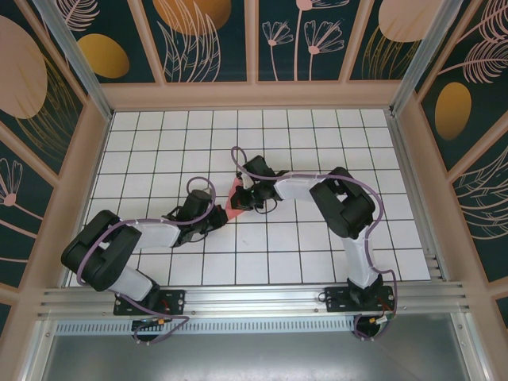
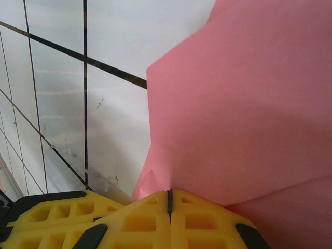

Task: Fold a paper plane with a square sheet of paper (pick it up from the middle)
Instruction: Fourth fold the wing at the center of the table.

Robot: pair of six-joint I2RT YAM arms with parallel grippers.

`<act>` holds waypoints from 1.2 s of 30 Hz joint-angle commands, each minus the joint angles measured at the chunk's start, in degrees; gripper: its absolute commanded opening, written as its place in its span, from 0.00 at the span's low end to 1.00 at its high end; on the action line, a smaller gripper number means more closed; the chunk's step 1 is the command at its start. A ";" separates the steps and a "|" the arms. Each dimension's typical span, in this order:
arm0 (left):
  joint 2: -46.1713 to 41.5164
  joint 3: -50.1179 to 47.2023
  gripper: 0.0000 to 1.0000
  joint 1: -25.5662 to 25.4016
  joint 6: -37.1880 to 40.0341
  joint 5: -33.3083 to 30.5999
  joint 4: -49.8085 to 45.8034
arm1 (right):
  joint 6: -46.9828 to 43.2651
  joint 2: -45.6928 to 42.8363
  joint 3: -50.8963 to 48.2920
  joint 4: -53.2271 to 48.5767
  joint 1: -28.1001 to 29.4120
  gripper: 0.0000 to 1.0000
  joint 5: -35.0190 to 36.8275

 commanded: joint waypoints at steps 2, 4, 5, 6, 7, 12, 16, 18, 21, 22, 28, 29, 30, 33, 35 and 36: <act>1.37 -1.20 0.00 0.20 -0.67 1.07 -1.38 | -2.26 0.35 -0.09 -1.59 1.49 0.06 -3.81; 1.45 -1.11 0.00 0.15 -0.70 1.07 -1.32 | -2.84 0.54 0.27 -1.84 1.61 0.06 -4.60; 1.42 -1.11 0.00 0.21 -0.60 1.15 -1.40 | -3.14 0.57 0.37 -1.89 1.58 0.06 -4.95; 1.50 -1.11 0.00 0.19 -0.59 1.13 -1.38 | -3.42 0.73 0.37 -1.77 1.67 0.06 -5.37; 1.57 -1.18 0.00 0.13 -0.59 1.25 -1.40 | -3.57 0.97 0.65 -2.07 1.62 0.06 -4.96; 1.60 -1.28 0.00 0.12 0.28 2.10 -2.27 | -4.40 3.16 2.60 -4.11 -0.04 0.06 0.83; 1.22 -1.79 0.00 0.20 1.32 2.63 -4.13 | -4.32 4.05 3.09 -2.91 -2.79 0.06 2.69; 1.01 -2.03 0.00 0.14 1.79 2.91 -4.97 | -4.45 4.31 3.45 -2.34 -4.11 0.06 3.43; 0.96 -2.49 0.00 0.17 2.29 3.52 -5.40 | -4.91 5.17 4.70 -2.22 -5.73 0.06 3.41; 1.05 -2.45 0.00 0.19 2.46 3.66 -5.54 | -5.00 5.38 5.08 -2.33 -6.17 0.06 3.41; 1.56 -2.52 0.00 0.19 3.08 4.23 -6.05 | -5.13 6.72 7.40 -2.70 -8.49 0.06 4.15; 1.59 -2.43 0.00 0.15 3.15 4.28 -6.04 | -5.08 6.98 7.85 -2.96 -8.82 0.06 4.50; 1.59 -2.43 0.00 0.16 3.18 4.23 -6.16 | -5.26 7.16 8.23 -3.07 -9.26 0.06 4.91; 1.78 -2.38 0.00 0.14 3.28 4.45 -6.15 | -5.37 7.68 8.96 -3.02 -10.60 0.06 5.78; 1.90 -2.44 0.00 0.12 3.25 4.63 -6.10 | -5.20 8.12 9.50 -2.96 -11.56 0.06 6.11; 1.89 -2.43 0.00 0.12 3.38 4.71 -6.12 | -5.16 8.44 9.82 -2.92 -11.56 0.06 6.22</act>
